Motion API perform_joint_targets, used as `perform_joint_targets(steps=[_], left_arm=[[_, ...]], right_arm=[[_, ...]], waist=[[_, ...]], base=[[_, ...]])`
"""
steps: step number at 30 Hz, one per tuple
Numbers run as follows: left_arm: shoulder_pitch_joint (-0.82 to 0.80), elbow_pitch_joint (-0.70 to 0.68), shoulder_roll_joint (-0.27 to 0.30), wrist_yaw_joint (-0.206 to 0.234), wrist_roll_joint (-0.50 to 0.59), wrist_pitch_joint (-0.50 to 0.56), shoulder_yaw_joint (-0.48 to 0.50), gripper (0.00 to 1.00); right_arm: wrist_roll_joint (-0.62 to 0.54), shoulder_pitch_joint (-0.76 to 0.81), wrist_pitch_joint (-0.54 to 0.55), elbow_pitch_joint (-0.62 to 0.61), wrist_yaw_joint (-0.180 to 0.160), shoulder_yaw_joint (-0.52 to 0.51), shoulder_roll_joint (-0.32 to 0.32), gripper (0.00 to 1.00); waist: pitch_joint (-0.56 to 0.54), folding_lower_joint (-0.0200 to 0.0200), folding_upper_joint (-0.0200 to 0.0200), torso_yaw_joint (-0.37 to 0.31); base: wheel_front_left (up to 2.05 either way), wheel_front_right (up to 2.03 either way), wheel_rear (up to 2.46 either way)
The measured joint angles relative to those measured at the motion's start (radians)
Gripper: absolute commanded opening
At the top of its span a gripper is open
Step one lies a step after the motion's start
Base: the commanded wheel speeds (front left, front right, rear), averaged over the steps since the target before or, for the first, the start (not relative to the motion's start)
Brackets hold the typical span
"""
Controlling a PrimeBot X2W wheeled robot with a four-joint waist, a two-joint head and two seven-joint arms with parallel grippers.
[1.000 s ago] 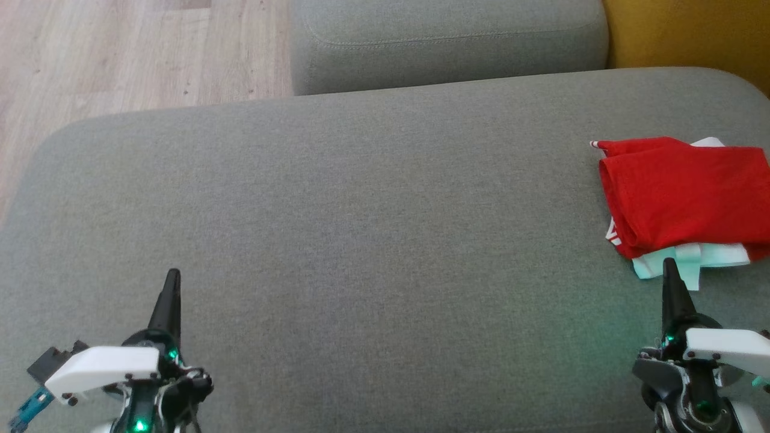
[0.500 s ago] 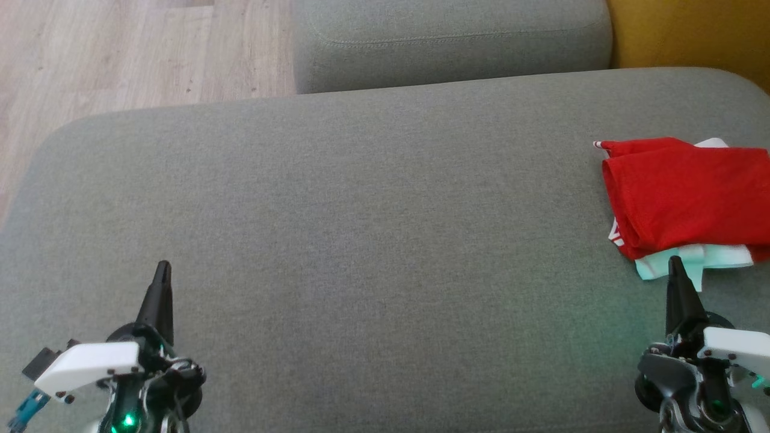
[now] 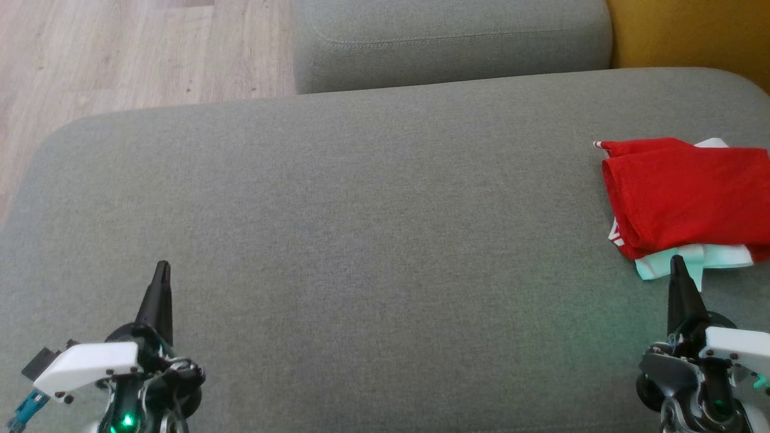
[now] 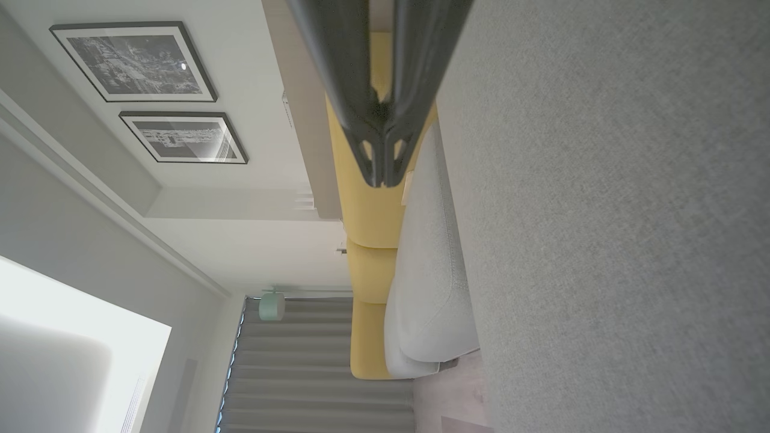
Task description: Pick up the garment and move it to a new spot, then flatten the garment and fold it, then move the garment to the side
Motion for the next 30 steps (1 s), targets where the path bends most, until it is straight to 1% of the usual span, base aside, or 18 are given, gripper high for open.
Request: perform_joint_targets(steps=[30], left_arm=[[0.0, 0.002, -0.001, 0.0, 0.0, 0.001, 0.013, 0.0]], right_arm=[[0.0, 0.0, 0.001, 0.0, 0.0, -0.002, 0.0, 0.0]], waist=[[0.0, 0.0, 0.0, 0.0]], base=[[0.0, 0.0, 0.0]])
